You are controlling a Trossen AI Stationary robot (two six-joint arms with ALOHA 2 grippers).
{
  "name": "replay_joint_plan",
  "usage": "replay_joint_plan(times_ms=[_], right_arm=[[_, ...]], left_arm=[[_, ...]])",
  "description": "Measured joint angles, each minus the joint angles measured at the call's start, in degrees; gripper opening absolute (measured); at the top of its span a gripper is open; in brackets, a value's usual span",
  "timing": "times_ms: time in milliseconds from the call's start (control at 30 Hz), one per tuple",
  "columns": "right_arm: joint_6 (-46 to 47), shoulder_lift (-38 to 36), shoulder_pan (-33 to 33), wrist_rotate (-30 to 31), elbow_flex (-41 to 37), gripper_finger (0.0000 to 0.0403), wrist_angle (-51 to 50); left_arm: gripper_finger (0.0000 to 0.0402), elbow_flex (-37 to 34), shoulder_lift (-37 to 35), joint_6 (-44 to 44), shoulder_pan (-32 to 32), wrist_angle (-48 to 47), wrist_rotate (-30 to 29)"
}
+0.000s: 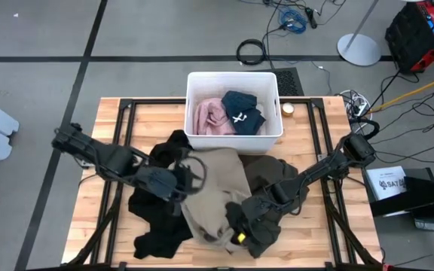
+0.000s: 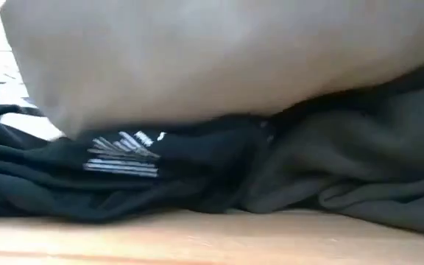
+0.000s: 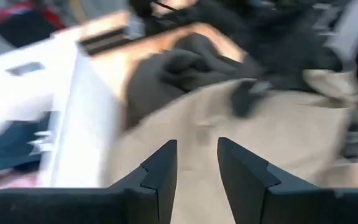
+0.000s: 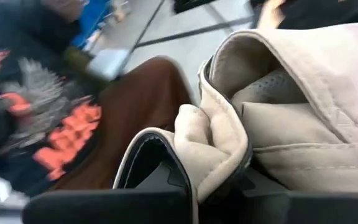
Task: Sort clothes
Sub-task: Put the brown shorts into the white bin
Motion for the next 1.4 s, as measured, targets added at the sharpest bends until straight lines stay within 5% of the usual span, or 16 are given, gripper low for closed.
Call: replay_joint_plan(times_ms=[300,600,900,1400], right_arm=[[0.78,0.00,-2.56,3.63,0.00,0.0029,-0.93],[-2.58,0.00,-6.51,3.42,0.00,0.0025,-2.58],[-4.19,-0.02,-11.80,3.40,0.00,0.0028,-3.88],[-18.55,-0.90,-17.07,4.19,6.76,0.0033,-14.11]], left_arm=[[0.0125,-0.36,-0.99,0.46,0.94,-0.32,-3.94],[0.0125,-5.38,-0.62,0.11,0.72,5.41,14.78],[0.0125,-10.52,-0.65,-1.18,1.69,7.39,11.17],[0.0125,-15.19,-0.62,-1.41,4.52,9.10,14.07]])
